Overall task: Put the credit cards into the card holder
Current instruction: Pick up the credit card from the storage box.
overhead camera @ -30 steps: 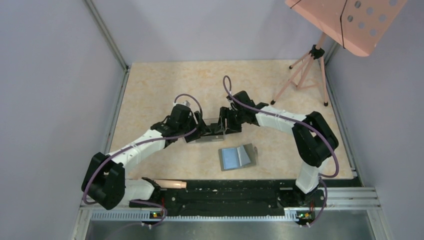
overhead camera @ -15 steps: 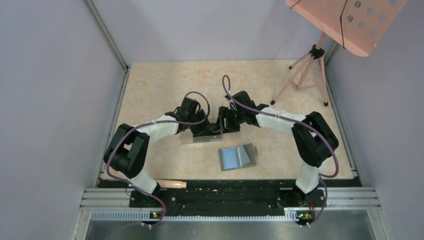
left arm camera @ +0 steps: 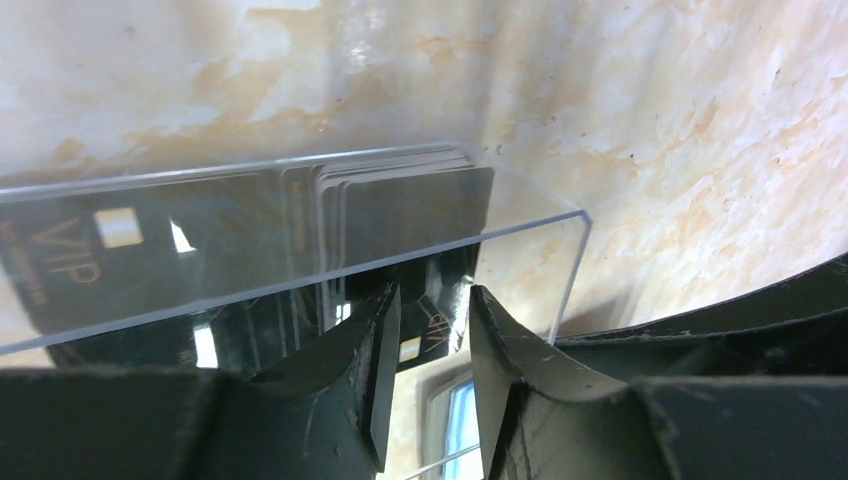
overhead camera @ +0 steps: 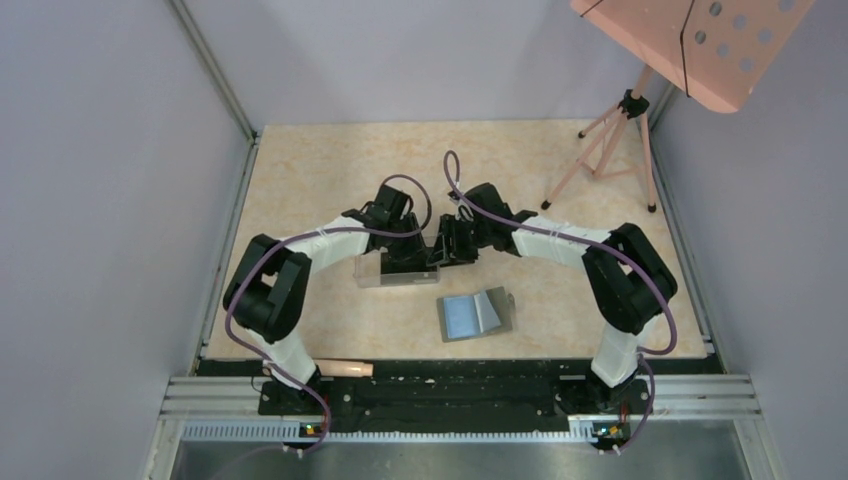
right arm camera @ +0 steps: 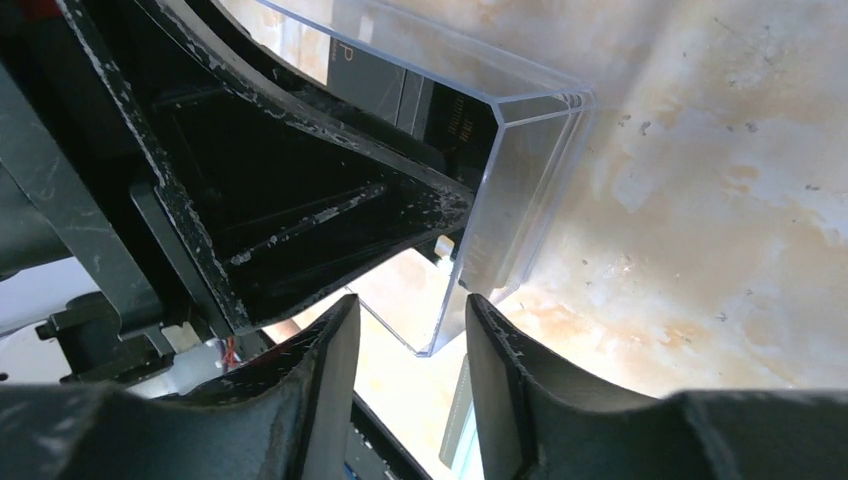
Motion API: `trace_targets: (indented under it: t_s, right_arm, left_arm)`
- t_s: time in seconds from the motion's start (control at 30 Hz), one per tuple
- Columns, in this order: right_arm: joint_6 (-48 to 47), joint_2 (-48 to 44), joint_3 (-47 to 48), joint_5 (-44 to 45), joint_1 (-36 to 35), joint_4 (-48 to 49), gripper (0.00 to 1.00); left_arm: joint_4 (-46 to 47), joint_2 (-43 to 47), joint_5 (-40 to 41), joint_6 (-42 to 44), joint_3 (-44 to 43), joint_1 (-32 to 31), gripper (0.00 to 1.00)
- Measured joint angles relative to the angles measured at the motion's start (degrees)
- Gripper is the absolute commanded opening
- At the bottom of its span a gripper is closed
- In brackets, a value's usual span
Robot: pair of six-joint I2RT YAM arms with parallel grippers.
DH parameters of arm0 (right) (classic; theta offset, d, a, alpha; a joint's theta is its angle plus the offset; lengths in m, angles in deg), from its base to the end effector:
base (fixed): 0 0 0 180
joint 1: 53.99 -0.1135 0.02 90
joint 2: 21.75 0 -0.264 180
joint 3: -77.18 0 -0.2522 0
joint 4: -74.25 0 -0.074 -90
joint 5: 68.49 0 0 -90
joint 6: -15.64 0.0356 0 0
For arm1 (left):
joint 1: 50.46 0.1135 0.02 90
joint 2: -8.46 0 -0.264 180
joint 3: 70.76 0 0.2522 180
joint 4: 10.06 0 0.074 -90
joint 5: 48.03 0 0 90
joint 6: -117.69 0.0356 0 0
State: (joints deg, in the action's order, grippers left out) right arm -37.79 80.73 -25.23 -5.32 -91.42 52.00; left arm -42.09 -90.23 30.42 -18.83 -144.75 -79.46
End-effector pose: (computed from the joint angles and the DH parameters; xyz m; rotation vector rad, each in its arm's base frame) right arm 0.2902 0.2424 0.1876 -0.2625 2.5939 1.1076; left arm 0.3016 -0.1753 0.1781 -0.3323 2.6952 -0.7136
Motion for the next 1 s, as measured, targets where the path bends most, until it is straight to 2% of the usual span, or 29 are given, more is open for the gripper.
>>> trace_targets:
  t_s: [0.17, 0.4, 0.53, 0.73, 1.0]
  right_arm:
    - [0.1, 0.0, -0.9, -0.9, 0.0, 0.6, 0.35]
    - [0.3, 0.0, -1.6, -1.4, 0.0, 1.7, 0.35]
    - [0.7, 0.0, -2.3, -1.8, 0.0, 2.6, 0.35]
    - [1.0, 0.0, -2.7, -2.0, 0.0, 3.0, 0.34]
    - [1.0, 0.0, -2.7, -2.0, 0.0, 3.0, 0.33]
  left_arm:
    - [-0.6, -1.1, 0.3, 0.7, -1.5, -1.6, 0.35]
    - [-1.4, 0.1, 2.2, 1.3, -1.4, -1.9, 0.5]
    - [-2.3, 4.7, 5.7, 1.6, 0.2, -2.0, 0.53]
    - [-3.5, 9.3, 11.1, 2.3, 1.1, -2.1, 0.5]
    - [-4.9, 0.8, 7.7, 2.9, 0.9, -2.1, 0.39]
